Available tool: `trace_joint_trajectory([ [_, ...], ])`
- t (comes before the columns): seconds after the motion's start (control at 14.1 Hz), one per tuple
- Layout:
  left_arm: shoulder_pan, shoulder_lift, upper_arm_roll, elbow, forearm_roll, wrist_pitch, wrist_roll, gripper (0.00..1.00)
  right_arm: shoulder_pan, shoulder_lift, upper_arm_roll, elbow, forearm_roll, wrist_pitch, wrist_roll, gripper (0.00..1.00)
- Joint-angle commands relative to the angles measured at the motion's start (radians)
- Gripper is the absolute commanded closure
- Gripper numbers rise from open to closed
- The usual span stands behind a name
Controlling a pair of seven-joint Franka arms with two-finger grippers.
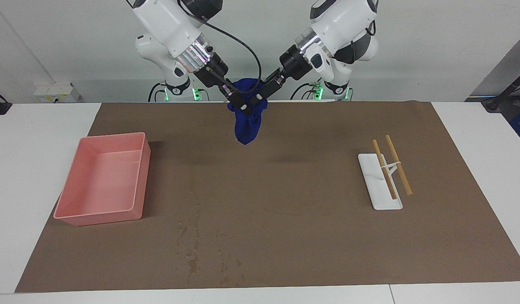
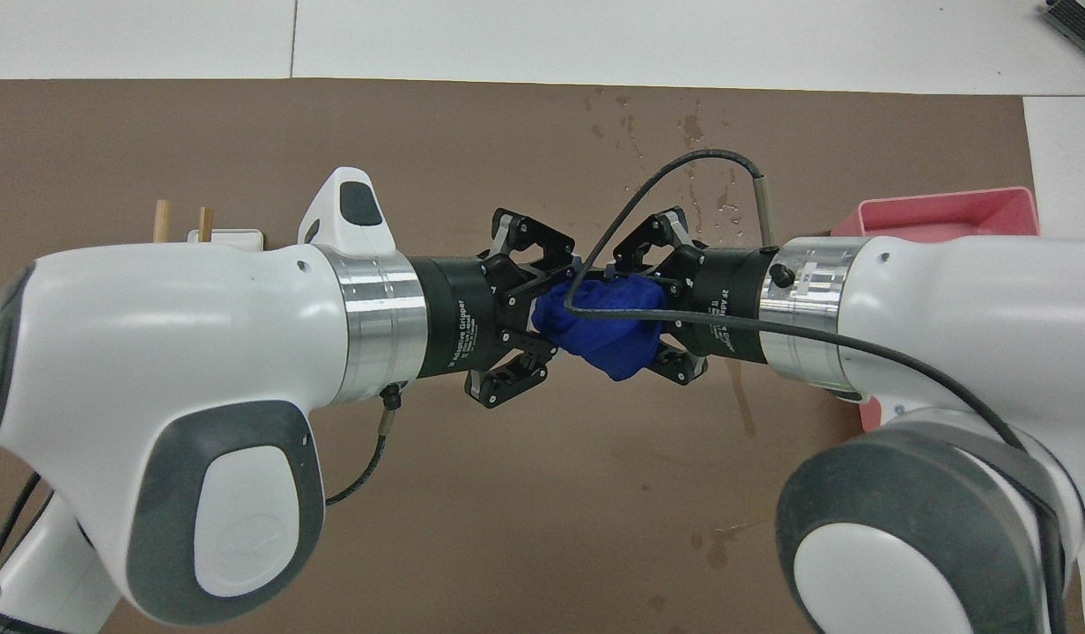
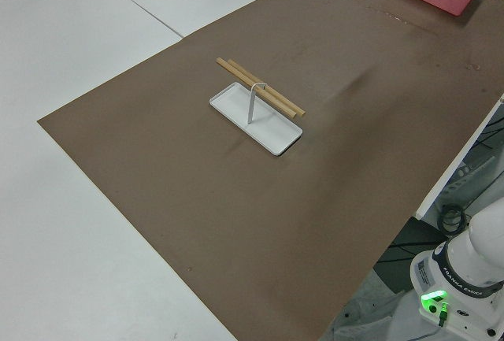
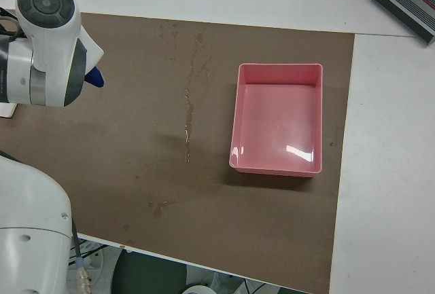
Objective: Wipe water with towel using both arms
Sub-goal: 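Grasp the towel with the right gripper from the left gripper, then open the left gripper and withdraw it while the right gripper lowers towel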
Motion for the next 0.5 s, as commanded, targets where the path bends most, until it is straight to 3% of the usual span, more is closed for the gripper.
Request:
trace_joint_trajectory([
  [0.0,0.0,-0.024,0.013,0.009,0.158,-0.08,-0.012,0.0,-0.01,-0.019,-0.006,-0.009,0.003,-0.082,-0.119,1.0],
  [0.21,0.017,-0.007,0.017,0.046,0.406,-0.126,0.0,0.0,-0.027,-0.028,-0.007,-0.004,-0.095,-0.2,-0.29,1.0],
  [0.36,0.066,0.005,0.024,0.076,0.477,-0.183,0.071,0.0,-0.057,-0.042,-0.007,-0.011,-0.138,-0.28,-0.454,1.0],
  [0.43,0.1,0.005,0.024,0.079,0.486,-0.216,0.198,0.0,-0.082,-0.045,-0.007,-0.014,-0.146,-0.32,-0.54,1.0],
])
